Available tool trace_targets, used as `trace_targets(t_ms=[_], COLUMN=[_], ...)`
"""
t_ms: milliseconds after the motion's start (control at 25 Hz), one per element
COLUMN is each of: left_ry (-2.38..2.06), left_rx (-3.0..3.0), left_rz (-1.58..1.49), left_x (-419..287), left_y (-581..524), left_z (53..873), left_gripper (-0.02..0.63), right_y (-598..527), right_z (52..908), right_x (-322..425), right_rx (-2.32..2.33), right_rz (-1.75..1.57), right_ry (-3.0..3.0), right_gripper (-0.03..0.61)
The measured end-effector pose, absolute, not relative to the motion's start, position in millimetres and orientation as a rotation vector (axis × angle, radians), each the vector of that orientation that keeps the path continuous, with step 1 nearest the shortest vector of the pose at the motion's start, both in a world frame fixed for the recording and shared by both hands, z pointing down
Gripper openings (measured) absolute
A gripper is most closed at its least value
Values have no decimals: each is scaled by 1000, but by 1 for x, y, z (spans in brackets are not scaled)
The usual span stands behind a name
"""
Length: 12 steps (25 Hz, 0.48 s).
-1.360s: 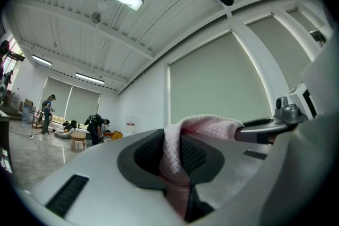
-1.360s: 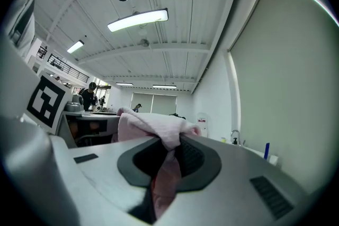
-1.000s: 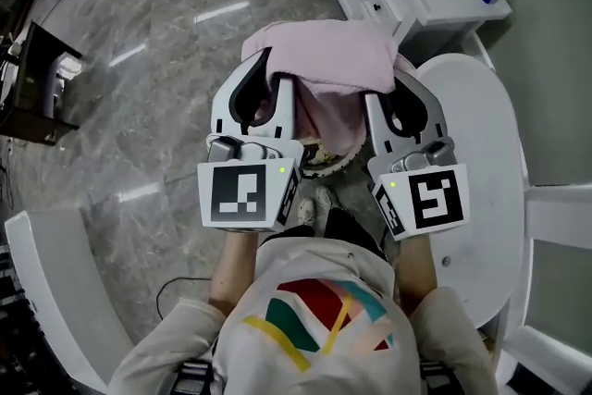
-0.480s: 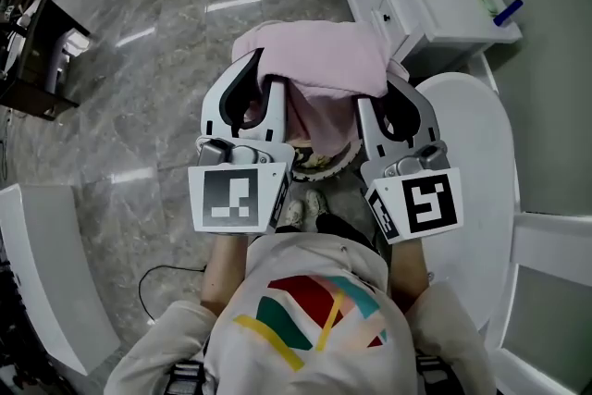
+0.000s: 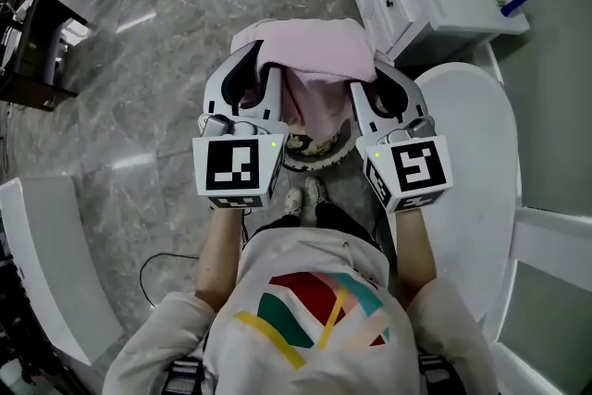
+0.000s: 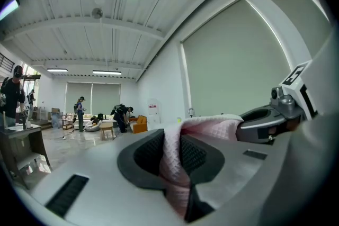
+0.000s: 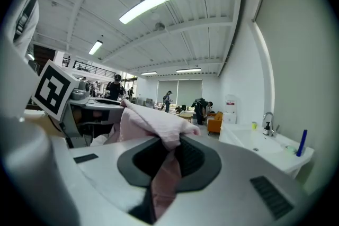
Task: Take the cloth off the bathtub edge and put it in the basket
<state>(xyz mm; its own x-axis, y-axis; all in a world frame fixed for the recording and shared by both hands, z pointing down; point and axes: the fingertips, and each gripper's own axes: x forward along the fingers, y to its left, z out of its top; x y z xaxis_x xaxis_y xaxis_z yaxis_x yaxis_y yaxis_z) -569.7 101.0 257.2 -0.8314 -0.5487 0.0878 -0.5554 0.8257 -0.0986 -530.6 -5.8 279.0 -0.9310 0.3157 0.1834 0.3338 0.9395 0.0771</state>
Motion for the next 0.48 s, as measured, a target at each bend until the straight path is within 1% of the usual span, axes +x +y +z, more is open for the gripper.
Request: trace_targets(t_ms=[480], left_ry=[-2732], left_rx=[857], left_rz=[252], left_x=[-590], left_y=[96], left_z=[355], left_gripper=[67], right_y=[-11], right_z=[376], right_x=[-551], right_rx=[-434], right_rz=[-143], right_ry=[-2722], right_gripper=[52])
